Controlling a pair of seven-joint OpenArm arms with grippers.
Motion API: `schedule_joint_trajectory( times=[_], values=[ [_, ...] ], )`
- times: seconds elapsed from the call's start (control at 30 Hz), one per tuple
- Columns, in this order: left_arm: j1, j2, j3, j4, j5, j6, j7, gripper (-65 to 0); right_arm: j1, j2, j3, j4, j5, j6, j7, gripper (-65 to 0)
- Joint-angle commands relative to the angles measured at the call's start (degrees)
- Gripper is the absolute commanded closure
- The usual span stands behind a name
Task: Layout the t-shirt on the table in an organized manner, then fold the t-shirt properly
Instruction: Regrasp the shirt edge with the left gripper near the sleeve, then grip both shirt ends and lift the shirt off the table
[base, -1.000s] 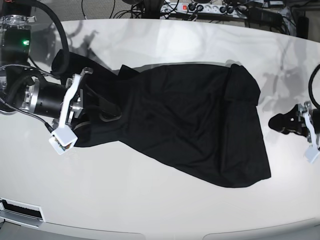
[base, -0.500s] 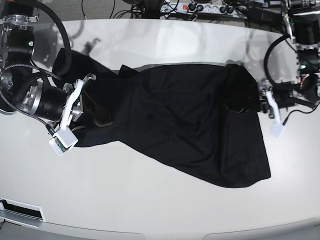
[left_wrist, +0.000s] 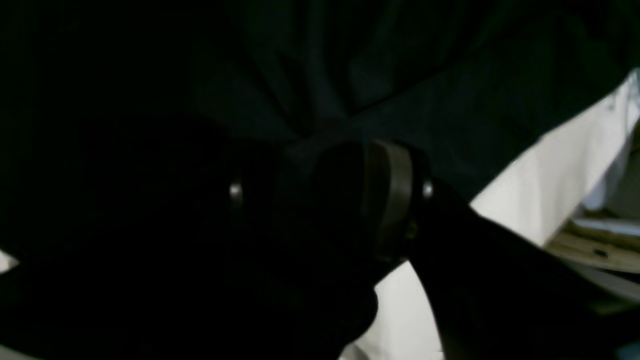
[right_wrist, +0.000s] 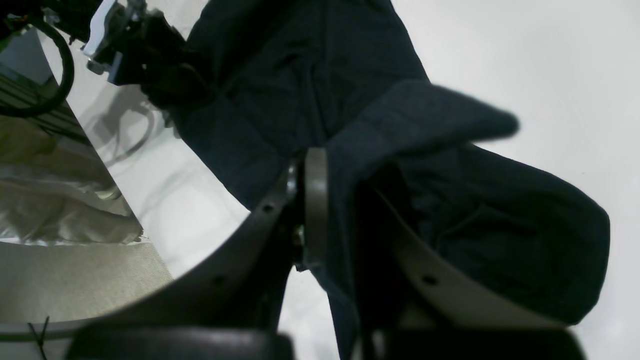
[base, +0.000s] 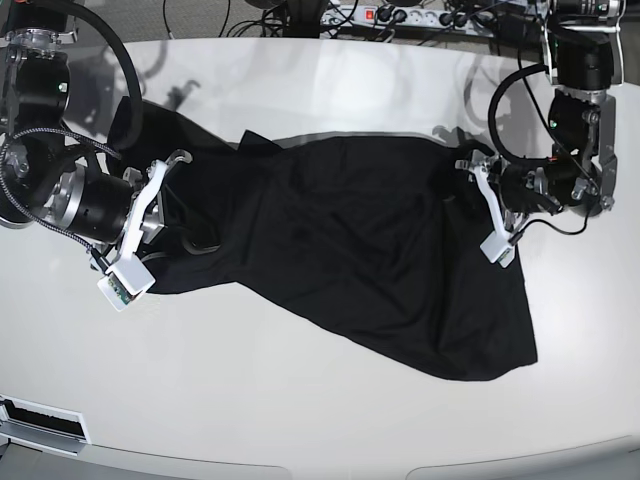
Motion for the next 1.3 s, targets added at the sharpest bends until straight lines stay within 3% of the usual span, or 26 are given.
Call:
schedule_joint_trajectory(
  times=[0.0, 0.13, 0.17, 0.23, 0.27, 0.37, 0.5, 0.7, 0.9, 1.0, 1.17, 1.27],
  values=[
    [-1.0, -1.6, -0.3, 0.5, 2.1, 0.9, 0.7, -31.2, 0.7, 0.7, 0.3, 0.8, 1.0, 0.3, 1.7, 0.0],
    [-1.0, -3.2, -0.3, 0.5, 1.9, 0.9, 0.6, -30.4, 0.8, 0.7, 0.3, 0.8, 1.0, 0.3, 1.7, 0.0],
    [-1.0, -3.3, -0.3, 0.5, 2.1, 0.9, 0.6, -25.9, 0.8, 0.7, 0.3, 0.8, 1.0, 0.3, 1.7, 0.0],
    [-1.1, -3.4, -0.3, 0.5, 2.1, 1.0, 0.8, -6.7, 0.8, 0.7, 0.3, 0.8, 1.0, 0.3, 1.7, 0.0],
    [-1.1, -3.4, -0.3, 0.5, 1.8, 1.7, 1.0, 0.0, 0.8, 0.6, 0.3, 0.8, 1.0, 0.3, 1.7, 0.0],
    [-1.3, -4.1, -0.3, 0.7, -2.5, 2.4, 1.9, 0.0, 0.9, 0.7, 0.3, 0.8, 1.0, 0.3, 2.5, 0.0],
    [-1.2, -5.5, -0.3, 4.0, -10.2, -0.7, 6.3, 0.0, 0.9, 0.7, 0.3, 0.8, -1.1, 0.3, 2.6, 0.0],
    [-1.2, -8.0, -0.3, 12.7, -11.0, 0.9, 7.6, 0.0, 0.9, 0.7, 0.3, 0.8, -2.4, 0.3, 3.2, 0.0],
    [0.1, -11.5, -0.3, 18.5, -16.3, 0.7, 9.3, 0.0, 0.9, 0.8, 0.3, 0.8, -5.4, 0.3, 3.2, 0.0],
    [0.4, -11.1, -0.3, 18.4, -14.1, 4.0, 9.2, 0.0, 0.9, 0.8, 0.3, 0.8, -5.4, 0.3, 3.2, 0.0],
    [0.7, -8.2, -0.3, 18.4, -5.2, 9.6, 9.0, -36.7, 0.9, 0.8, 0.3, 0.8, -5.4, 0.3, 3.2, 0.0],
    [1.4, -5.6, -0.3, 18.4, 0.7, 12.2, 9.0, -39.2, 0.9, 0.8, 0.3, 0.4, -5.4, 0.3, 3.3, 0.0]
  ],
)
